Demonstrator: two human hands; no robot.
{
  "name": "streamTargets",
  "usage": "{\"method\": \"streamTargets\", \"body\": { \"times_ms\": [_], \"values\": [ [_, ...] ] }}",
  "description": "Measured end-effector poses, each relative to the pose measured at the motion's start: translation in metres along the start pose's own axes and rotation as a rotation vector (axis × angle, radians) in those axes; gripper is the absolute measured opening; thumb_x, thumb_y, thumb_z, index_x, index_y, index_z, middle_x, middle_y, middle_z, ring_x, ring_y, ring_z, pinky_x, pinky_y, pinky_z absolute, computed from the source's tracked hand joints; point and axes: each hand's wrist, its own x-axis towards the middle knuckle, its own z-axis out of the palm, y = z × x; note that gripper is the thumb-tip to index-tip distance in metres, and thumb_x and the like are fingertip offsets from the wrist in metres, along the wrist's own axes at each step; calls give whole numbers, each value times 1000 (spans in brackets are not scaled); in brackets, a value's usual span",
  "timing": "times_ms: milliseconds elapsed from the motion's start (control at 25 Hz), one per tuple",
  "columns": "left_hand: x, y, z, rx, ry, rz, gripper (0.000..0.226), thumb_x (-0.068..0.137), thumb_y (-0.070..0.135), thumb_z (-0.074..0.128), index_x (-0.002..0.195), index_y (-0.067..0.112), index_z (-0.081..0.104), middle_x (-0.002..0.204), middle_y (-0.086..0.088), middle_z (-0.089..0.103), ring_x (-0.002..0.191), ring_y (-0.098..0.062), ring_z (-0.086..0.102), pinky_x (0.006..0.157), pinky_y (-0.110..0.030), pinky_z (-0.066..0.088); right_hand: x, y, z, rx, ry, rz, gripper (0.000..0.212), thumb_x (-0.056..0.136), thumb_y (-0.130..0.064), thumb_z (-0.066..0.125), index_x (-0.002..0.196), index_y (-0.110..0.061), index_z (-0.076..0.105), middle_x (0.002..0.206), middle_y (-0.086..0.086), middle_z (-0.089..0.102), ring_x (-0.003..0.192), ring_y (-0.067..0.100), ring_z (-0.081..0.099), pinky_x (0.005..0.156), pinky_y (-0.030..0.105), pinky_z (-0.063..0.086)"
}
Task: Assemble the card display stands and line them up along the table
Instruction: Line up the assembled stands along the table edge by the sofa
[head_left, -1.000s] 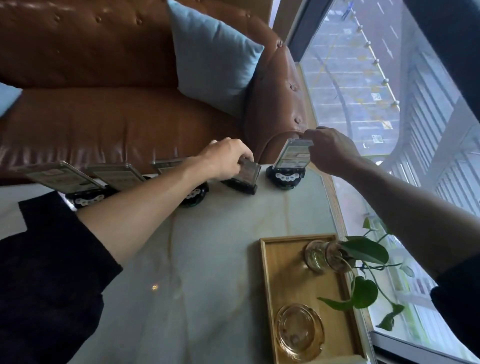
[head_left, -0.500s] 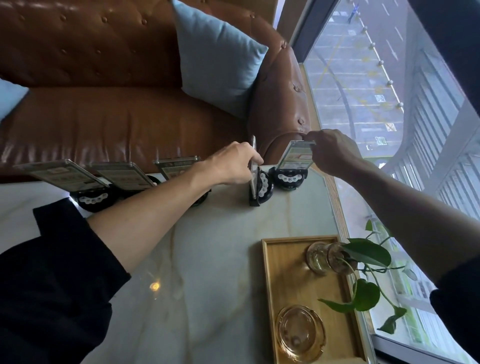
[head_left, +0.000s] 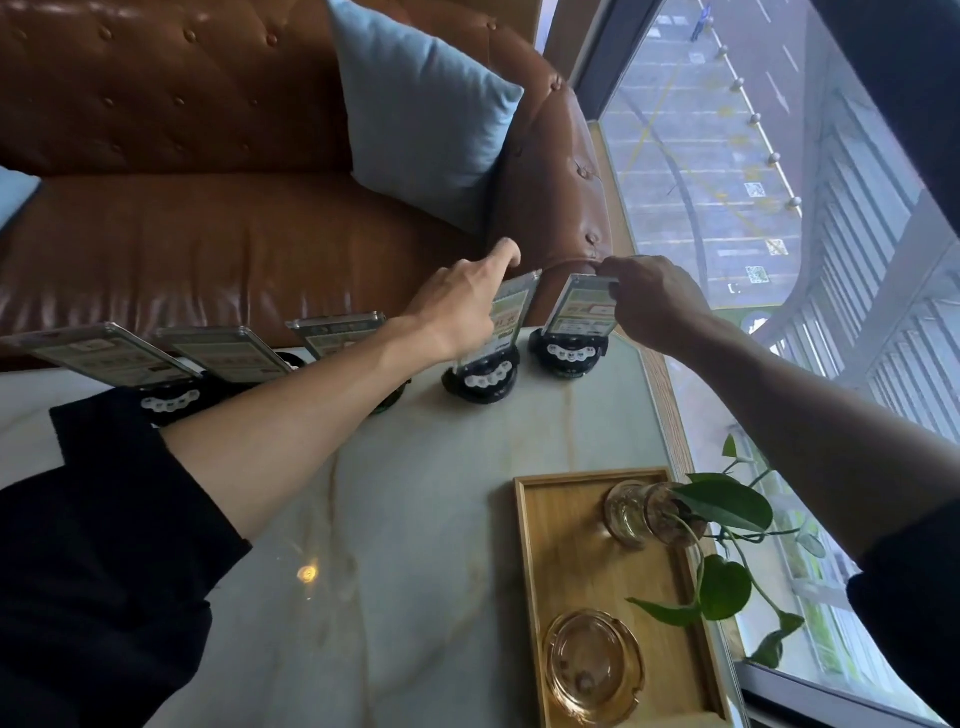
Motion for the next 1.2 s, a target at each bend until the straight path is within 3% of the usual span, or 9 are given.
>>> {"method": "streamTargets", "body": {
  "times_ms": [200, 400, 600, 760, 1200],
  "values": [
    [16, 0, 4, 55, 20, -12, 35, 80, -3, 61, 104, 23, 58, 99, -9, 74, 88, -36, 68, 68, -37, 48, 1, 5, 0, 36, 13, -56, 50, 89, 3, 51, 126, -26, 66, 101, 19, 68, 83, 40, 62, 63, 41, 51],
    [23, 5, 13, -18, 34, -24, 33, 81, -1, 59, 101, 24, 57, 97, -6, 74, 89, -35, 67, 72, -43, 52, 3, 8, -2, 31, 9, -109, 51, 86, 7, 52, 119, -28, 69, 87, 12, 62, 76, 39, 61, 59, 38, 47],
    [29, 9, 15, -50, 67, -3, 30, 82, 1, 59, 101, 24, 60, 97, -4, 75, 91, -33, 67, 72, -39, 50, 3, 19, -2, 83, 12, -72, 51, 89, 2, 52, 122, -34, 68, 98, 20, 70, 81, 41, 63, 65, 42, 53],
    [28, 4, 15, -104, 61, -25, 31, 82, 0, 59, 100, 26, 61, 95, -3, 74, 88, -32, 67, 70, -39, 52, 2, 22, -3, 100, -19, -35, 48, 91, -3, 51, 119, -37, 68, 95, 23, 70, 76, 42, 62, 65, 43, 54],
    [26, -10, 18, -209, 32, -46, 30, 84, 5, 61, 98, 31, 64, 93, 1, 73, 90, -27, 67, 79, -41, 55, -1, 21, 5, 93, 37, -39, 42, 91, 0, 50, 120, -25, 68, 99, 21, 69, 81, 42, 62, 66, 42, 53]
  ]
}}
